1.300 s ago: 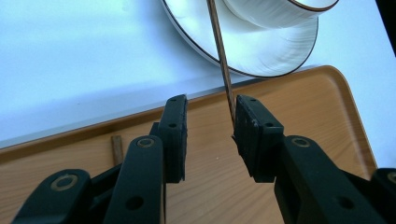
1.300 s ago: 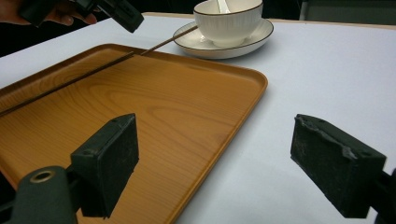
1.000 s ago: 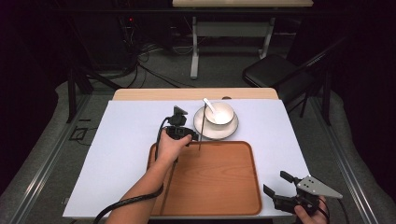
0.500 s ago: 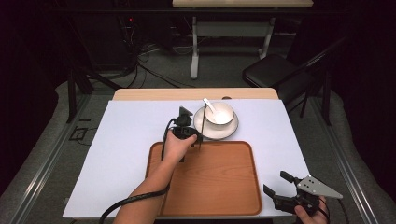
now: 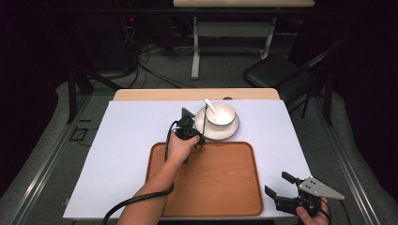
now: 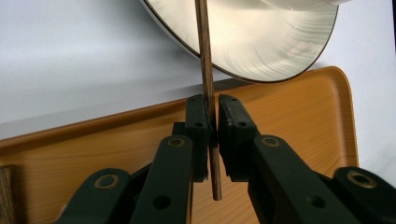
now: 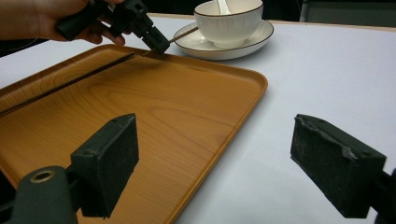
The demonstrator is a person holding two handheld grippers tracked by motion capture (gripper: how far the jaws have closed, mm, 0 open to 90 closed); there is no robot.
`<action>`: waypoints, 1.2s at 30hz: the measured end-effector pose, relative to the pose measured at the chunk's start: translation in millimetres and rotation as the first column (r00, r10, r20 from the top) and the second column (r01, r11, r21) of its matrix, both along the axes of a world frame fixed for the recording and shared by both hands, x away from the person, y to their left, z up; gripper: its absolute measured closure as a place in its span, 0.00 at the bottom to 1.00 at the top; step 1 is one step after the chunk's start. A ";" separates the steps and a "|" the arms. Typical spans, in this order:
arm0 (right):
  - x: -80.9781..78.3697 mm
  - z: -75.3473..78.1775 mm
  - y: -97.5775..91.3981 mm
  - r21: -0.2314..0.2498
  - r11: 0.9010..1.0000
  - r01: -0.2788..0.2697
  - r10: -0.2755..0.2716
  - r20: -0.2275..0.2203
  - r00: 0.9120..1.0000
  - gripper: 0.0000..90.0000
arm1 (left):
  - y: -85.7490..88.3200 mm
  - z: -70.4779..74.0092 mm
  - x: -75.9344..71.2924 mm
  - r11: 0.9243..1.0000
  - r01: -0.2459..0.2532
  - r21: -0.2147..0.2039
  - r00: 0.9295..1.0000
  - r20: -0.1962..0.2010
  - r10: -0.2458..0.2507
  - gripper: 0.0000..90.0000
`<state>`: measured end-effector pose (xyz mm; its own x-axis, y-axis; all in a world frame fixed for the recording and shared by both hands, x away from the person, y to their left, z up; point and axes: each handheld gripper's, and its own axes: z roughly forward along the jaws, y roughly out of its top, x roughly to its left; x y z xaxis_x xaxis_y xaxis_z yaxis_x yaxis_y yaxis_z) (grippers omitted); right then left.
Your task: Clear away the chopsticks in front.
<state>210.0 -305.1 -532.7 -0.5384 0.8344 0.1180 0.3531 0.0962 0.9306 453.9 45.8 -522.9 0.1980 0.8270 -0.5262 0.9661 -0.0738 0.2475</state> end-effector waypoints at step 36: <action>1.1 -0.5 -0.6 0.006 1.000 0.005 -0.005 -0.007 1.000 0.17 | 68.9 23.8 -20.8 0.981 -0.191 -0.038 0.979 0.058 0.193 0.96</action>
